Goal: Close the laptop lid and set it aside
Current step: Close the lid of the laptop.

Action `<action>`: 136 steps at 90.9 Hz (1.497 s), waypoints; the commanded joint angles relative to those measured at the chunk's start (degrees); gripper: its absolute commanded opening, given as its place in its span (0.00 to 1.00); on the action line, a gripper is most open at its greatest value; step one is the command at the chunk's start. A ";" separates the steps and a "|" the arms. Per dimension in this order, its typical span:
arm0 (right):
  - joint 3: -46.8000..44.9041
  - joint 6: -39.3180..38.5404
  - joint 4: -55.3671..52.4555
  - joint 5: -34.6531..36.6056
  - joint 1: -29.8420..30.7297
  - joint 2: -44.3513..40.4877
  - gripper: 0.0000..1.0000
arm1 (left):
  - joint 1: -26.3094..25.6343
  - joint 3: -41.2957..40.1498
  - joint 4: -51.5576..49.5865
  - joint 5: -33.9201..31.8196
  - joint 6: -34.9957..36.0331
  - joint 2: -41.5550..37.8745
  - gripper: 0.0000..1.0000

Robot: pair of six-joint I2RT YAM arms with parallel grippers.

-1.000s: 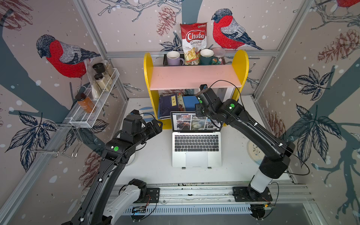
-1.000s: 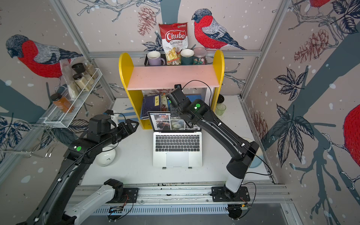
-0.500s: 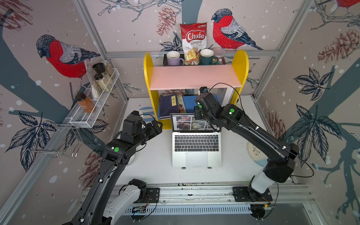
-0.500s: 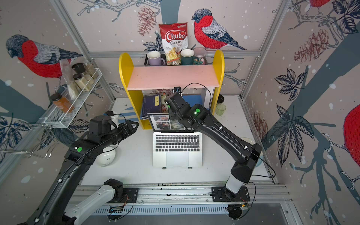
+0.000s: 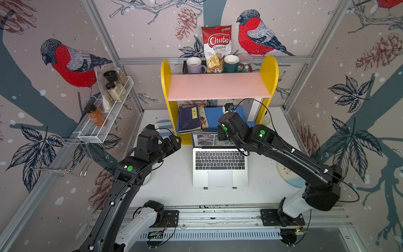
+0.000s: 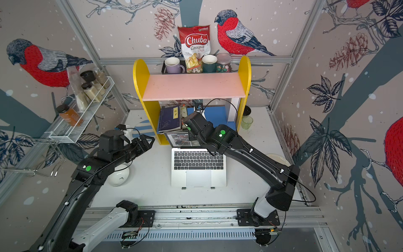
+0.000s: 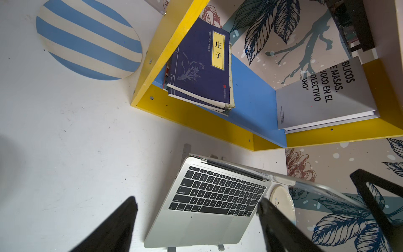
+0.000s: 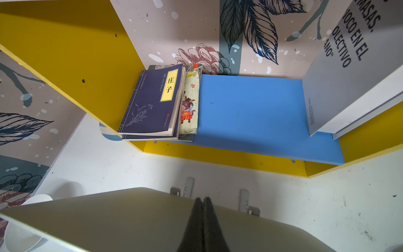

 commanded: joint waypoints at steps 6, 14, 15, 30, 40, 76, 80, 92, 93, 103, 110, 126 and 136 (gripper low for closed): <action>-3.99 3.44 -1.84 -0.67 1.87 -1.27 0.01 | -0.21 -0.47 1.29 -0.63 0.01 -0.41 0.86; -6.08 4.33 -1.00 -0.27 2.56 -2.10 0.01 | -0.19 -0.68 1.28 -0.64 -0.02 -0.57 0.86; -6.36 4.44 -0.96 -0.27 2.63 -2.21 0.01 | -0.20 -0.72 1.30 -0.64 0.00 -0.58 0.86; -10.07 6.17 0.16 0.34 3.69 -4.36 0.01 | -0.17 -1.07 1.45 -0.90 -0.25 -0.94 0.86; -12.54 7.19 0.98 0.91 4.56 -6.00 0.01 | -0.19 -1.45 1.79 -0.91 -0.42 -1.19 0.86; -17.63 9.58 1.54 2.46 7.80 -9.30 0.03 | -0.21 -2.25 2.03 -0.74 -1.09 -1.68 0.86; -18.27 9.91 1.80 2.46 8.08 -9.49 0.03 | -0.20 -2.34 2.07 -0.69 -1.17 -1.79 0.86; -20.13 11.00 2.41 2.35 9.22 -10.09 0.03 | -0.21 -2.76 2.09 -0.56 -1.22 -2.03 0.86; -20.29 11.16 2.46 2.32 9.26 -10.15 0.03 | -0.17 -2.77 2.05 -0.56 -1.22 -2.10 0.86; -22.12 12.17 3.27 2.36 10.51 -10.55 0.03 | -0.21 -3.25 2.05 -0.47 -1.23 -2.32 0.86; -23.28 12.87 3.58 2.65 11.50 -10.79 0.03 | -0.21 -3.66 2.16 -0.43 -1.30 -2.41 0.86; -25.97 14.55 4.66 2.74 12.99 -11.05 0.03 | -0.21 -4.73 2.63 -0.20 -1.39 -2.81 0.86; -28.06 15.48 5.60 2.12 13.38 -11.23 0.03 | -0.18 -5.35 2.67 -0.08 -1.32 -2.98 0.86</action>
